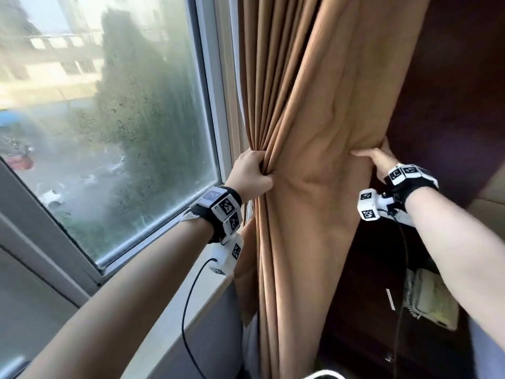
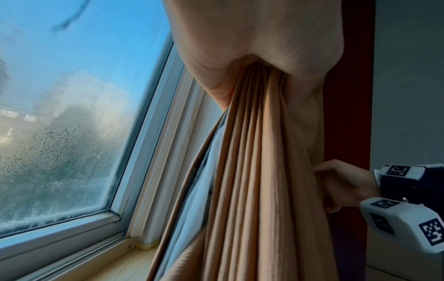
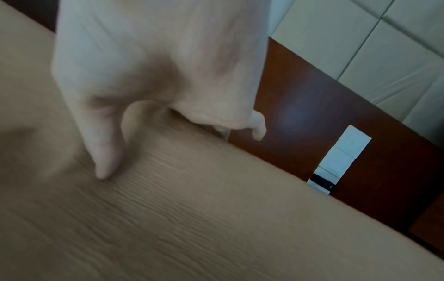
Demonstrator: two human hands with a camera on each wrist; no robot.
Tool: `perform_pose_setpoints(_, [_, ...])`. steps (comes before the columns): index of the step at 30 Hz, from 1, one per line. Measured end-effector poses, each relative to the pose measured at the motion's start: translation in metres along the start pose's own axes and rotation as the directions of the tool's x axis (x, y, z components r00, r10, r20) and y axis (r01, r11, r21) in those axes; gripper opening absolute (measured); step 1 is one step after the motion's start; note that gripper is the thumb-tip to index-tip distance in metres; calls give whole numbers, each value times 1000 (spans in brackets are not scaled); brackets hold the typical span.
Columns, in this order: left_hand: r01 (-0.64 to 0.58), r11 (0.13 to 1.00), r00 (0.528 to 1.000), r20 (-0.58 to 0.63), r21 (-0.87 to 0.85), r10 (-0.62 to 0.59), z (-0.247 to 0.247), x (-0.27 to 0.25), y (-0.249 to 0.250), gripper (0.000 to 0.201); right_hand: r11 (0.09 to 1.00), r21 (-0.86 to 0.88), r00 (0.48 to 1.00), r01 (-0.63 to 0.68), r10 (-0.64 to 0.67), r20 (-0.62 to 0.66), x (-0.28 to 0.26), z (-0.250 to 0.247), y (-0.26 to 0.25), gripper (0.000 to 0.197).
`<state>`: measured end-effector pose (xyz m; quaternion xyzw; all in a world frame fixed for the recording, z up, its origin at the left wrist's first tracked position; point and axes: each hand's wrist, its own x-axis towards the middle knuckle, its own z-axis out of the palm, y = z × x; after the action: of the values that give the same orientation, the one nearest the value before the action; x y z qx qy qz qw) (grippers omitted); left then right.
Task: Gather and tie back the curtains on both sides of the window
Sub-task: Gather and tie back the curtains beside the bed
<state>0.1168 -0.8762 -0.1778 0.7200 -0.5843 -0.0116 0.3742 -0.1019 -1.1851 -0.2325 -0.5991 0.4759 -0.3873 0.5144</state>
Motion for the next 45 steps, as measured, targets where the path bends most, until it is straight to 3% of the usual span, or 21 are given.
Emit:
perform_pose_setpoints(4, [-1,1000,1000,-27,7,1,3,2,1,35,988,-146,996,44,-54,-68,-48,10,-6,63])
perform_pose_setpoints(6, [-2,1000,998,-57,1,2,7,4,-1,36,960,-256,973,116,-162,-167,-84,10,-2,43])
perform_pose_setpoints(8, [8,1000,995,-96,3,-8,10,6,-4,37,922,-330,917,203,-297,-266,-129,11,3,29])
perform_pose_setpoints(11, [12,1000,991,-134,15,-10,17,9,1,37,865,-394,834,310,-446,-325,-195,11,15,33])
perform_pose_setpoints(13, [17,1000,988,-156,17,-14,21,11,6,37,795,-438,789,420,-558,-256,-226,18,18,42])
perform_pose_setpoints(16, [4,1000,992,-129,-16,-6,30,13,18,34,699,-530,762,479,-632,-144,-255,41,16,53])
perform_pose_setpoints(21, [-1,997,994,-105,-74,-7,42,7,40,27,617,-645,841,451,-535,76,-281,97,10,39])
perform_pose_setpoints(23, [-14,993,997,-74,-120,5,43,3,45,28,623,-646,869,441,-477,132,-281,118,5,52])
perform_pose_setpoints(25, [-8,983,999,-33,-184,2,41,-1,46,34,621,-647,863,442,-492,117,-278,132,6,70])
perform_pose_setpoints(29, [-13,972,1000,-17,-236,9,31,-14,49,58,613,-638,860,466,-485,163,-277,140,16,81])
perform_pose_setpoints(32, [-1,980,1000,-4,-197,1,24,-18,44,54,639,-553,844,535,-441,306,-284,134,15,87])
perform_pose_setpoints(34, [-35,996,999,2,-80,35,22,-14,33,44,721,-449,837,528,-354,417,-275,120,15,78])
perform_pose_setpoints(36, [-43,999,999,-3,29,43,19,-9,23,27,885,-129,839,447,-364,405,-257,103,16,58])
perform_pose_setpoints(37, [-36,998,999,-7,46,36,18,-8,20,23,917,26,872,398,-387,301,-244,93,17,42])
perform_pose_setpoints(39, [-26,999,1000,-15,47,27,14,-7,17,22,923,139,932,359,-362,-3,-216,72,13,26])
perform_pose_setpoints(40, [-24,999,999,-23,47,25,13,-8,16,23,926,173,941,335,-320,-112,-201,60,7,23])
perform_pose_setpoints(41, [-27,998,999,-34,52,29,11,-9,16,24,930,211,951,301,-276,-141,-181,52,4,27])
perform_pose_setpoints(43, [-30,998,999,-38,53,32,11,-12,16,24,968,223,993,112,-115,1,-148,44,-3,66])
perform_pose_setpoints(45, [-31,998,999,-35,47,32,11,-15,18,24,976,198,983,-92,57,173,-122,45,0,88])
